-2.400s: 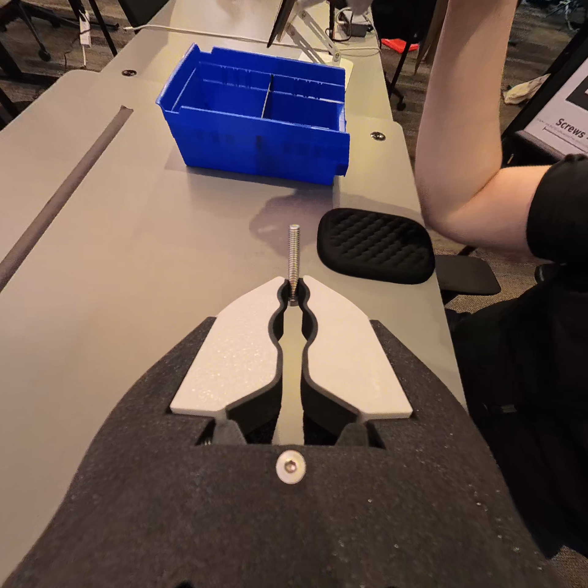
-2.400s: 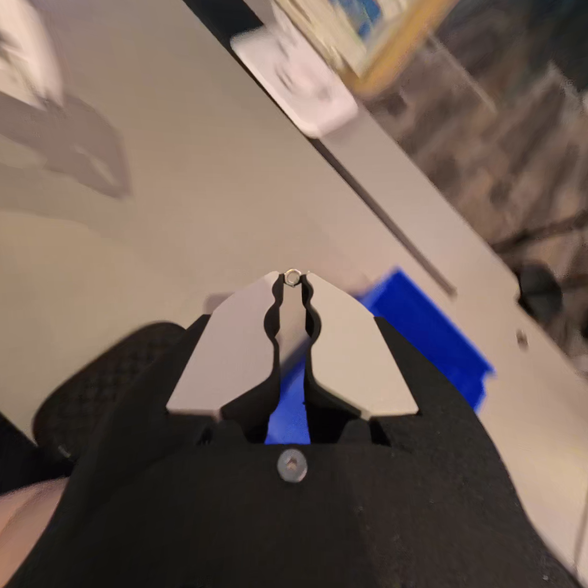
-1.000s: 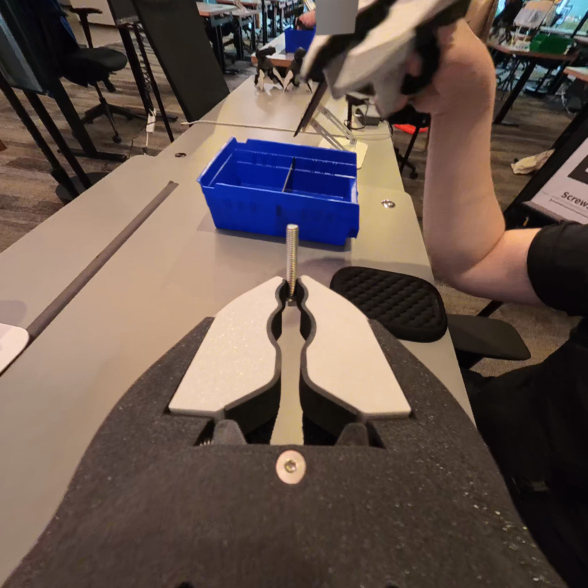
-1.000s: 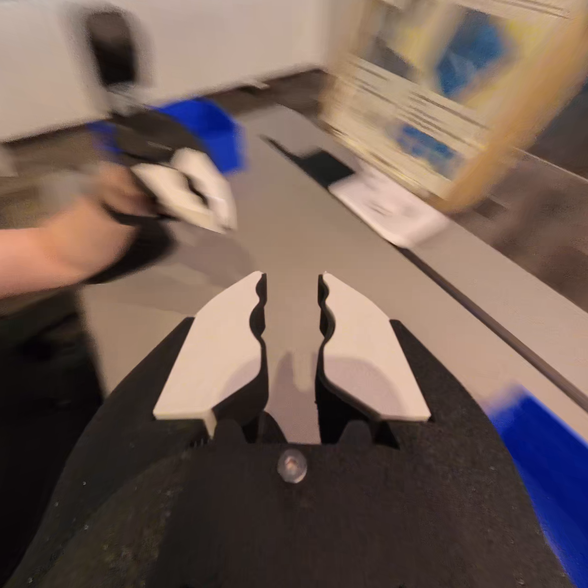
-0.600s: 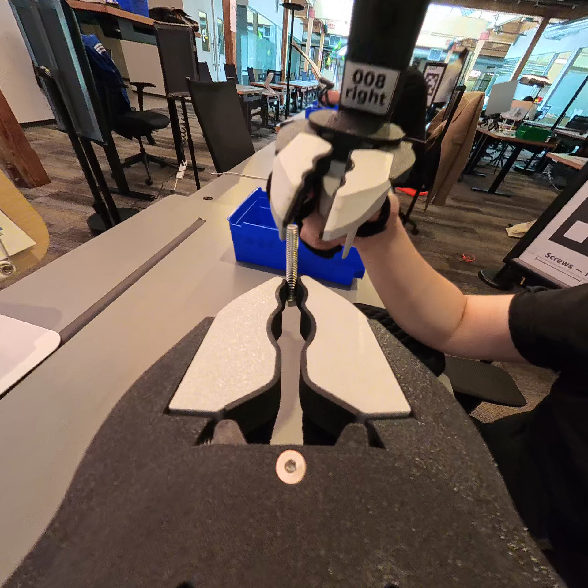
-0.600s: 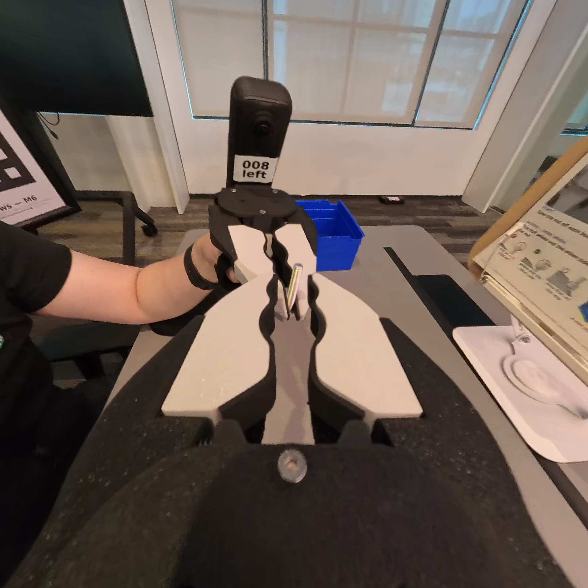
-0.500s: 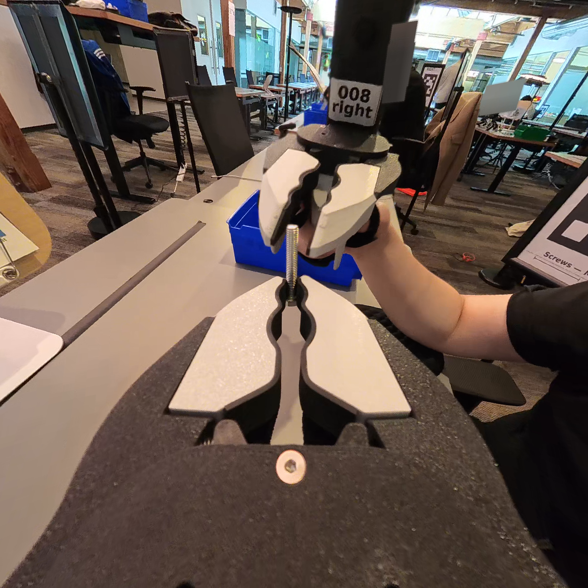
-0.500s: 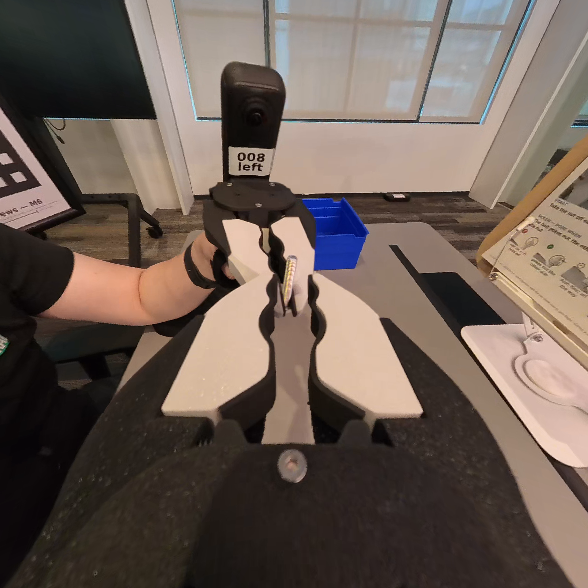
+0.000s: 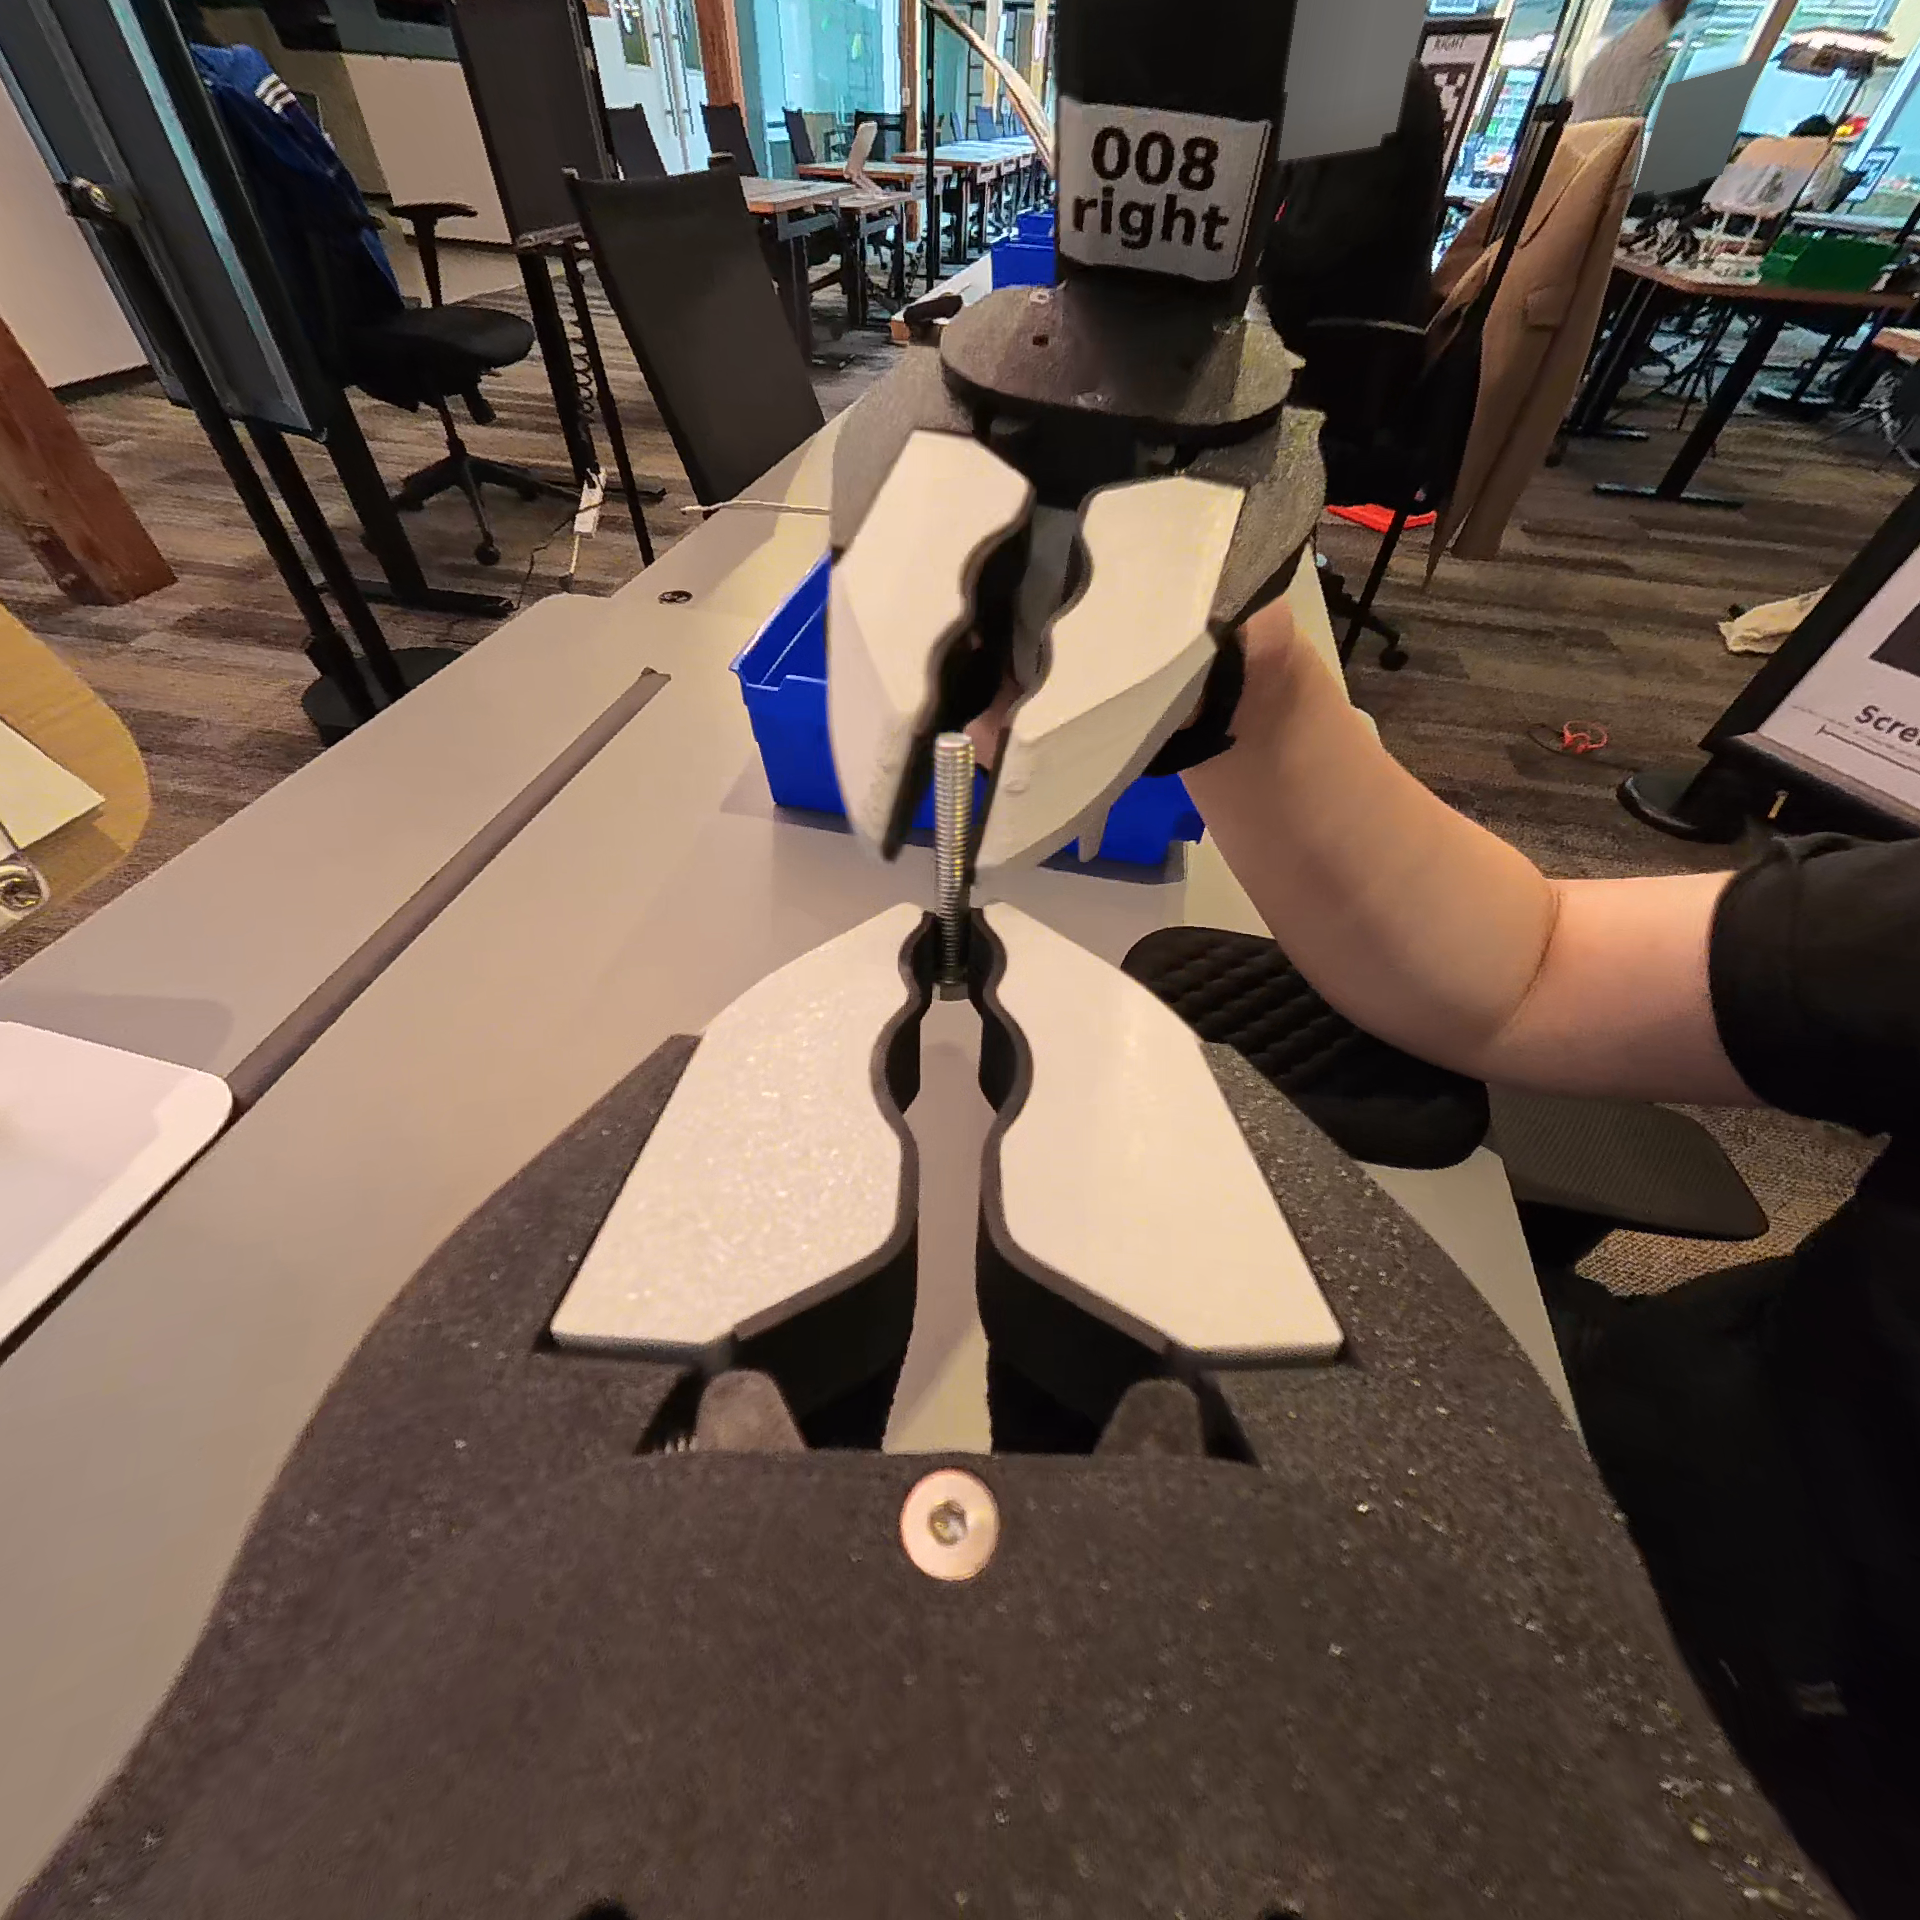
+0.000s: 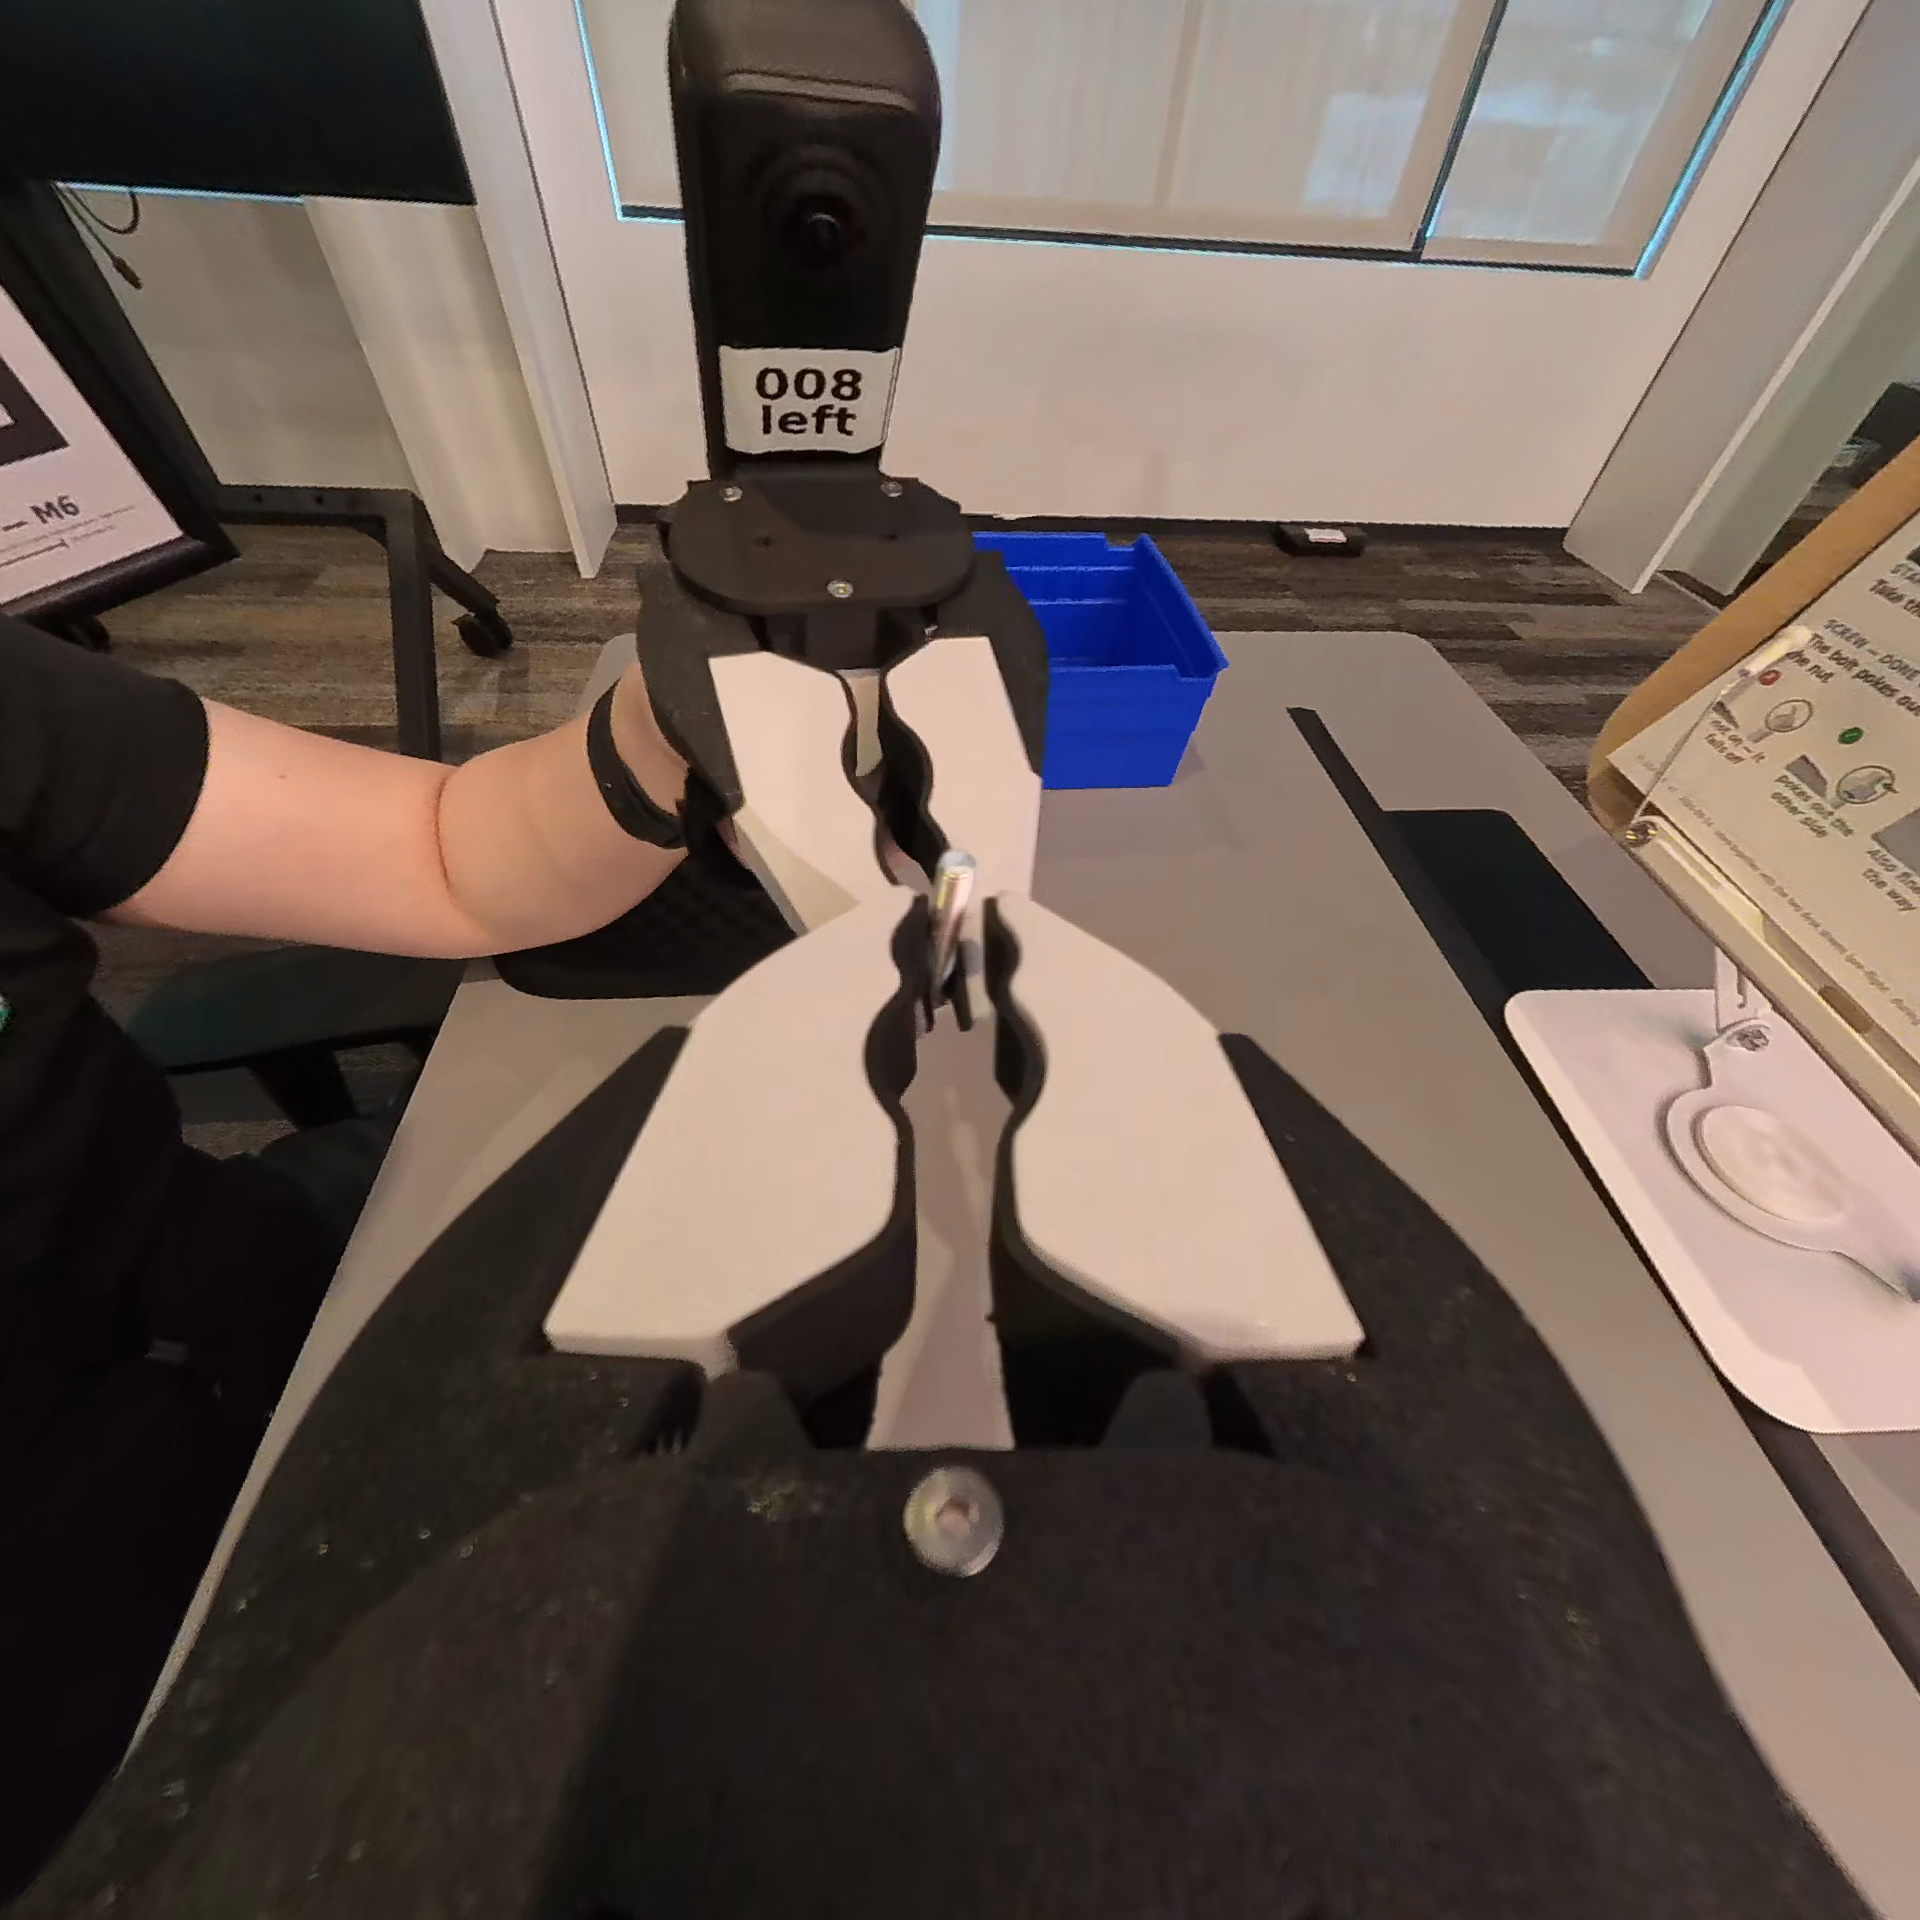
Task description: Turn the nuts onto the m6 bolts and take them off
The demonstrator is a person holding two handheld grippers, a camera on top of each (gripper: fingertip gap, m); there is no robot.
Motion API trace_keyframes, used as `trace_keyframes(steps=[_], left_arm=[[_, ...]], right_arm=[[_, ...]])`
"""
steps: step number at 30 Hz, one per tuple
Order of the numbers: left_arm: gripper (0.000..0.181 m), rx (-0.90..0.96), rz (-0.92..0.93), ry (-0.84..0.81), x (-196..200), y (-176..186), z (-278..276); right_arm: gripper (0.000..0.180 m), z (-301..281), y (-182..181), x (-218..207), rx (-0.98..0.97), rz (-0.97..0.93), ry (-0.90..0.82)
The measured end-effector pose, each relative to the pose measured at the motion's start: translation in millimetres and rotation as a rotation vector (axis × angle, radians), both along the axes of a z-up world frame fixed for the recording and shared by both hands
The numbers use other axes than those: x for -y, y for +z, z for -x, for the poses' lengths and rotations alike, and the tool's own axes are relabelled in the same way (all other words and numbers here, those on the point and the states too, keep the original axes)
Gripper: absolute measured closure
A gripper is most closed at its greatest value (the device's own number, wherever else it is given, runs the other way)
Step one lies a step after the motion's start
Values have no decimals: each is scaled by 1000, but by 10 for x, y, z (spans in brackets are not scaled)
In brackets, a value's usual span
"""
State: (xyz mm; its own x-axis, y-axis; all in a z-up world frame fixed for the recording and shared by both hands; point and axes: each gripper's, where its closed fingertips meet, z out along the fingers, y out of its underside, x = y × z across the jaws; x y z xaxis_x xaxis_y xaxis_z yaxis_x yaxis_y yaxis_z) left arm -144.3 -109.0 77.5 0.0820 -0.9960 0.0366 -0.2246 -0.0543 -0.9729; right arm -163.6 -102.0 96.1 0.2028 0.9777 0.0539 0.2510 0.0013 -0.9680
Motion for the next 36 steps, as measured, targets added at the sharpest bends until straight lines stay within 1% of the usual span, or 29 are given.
trace_keyframes(steps=[1, 7, 9, 12, 15, 18, 21, 23, 26, 28, 31, 35, 36], left_arm=[[176, -2, -2, 4, -7, -5, -2], [174, -11, 3, 10, -29, -40, -9], [162, -16, 22, 0, -16, -57, -19], [153, -17, 22, 6, -32, -60, -18], [151, 65, 47, -42, 56, 84, -16], [152, 203, 108, -108, 161, 287, -24], [154, 245, 133, -138, 185, 328, -19], [152, 261, 151, -130, 157, 355, 3], [147, 307, 135, -89, 81, 438, 64], [147, 323, 120, -54, 19, 473, 109], [147, 224, 4, 39, -109, 352, 128], [145, 87, -67, -2, 13, 139, 2], [145, 66, -86, 10, 9, 100, -28]], right_arm=[[174, 4, -4, 11, 0, -4, 10], [175, -4, -46, -4, 6, 19, 12], [175, -26, -70, -35, 18, 26, -5], [175, -91, -110, -72, 55, 32, -41], [174, -180, -47, 14, 95, 15, -62], [175, -202, 119, 120, 59, -6, -77], [175, -197, 146, 157, 56, -13, -77], [175, -180, 157, 190, 37, 1, -46], [175, -195, 143, 163, 32, 16, -49], [175, -206, 133, 150, 30, 22, -50], [175, -231, 131, 137, 26, 26, -52], [175, -234, 84, 133, 46, 31, -47], [175, -230, 67, 135, 54, 33, -44]])
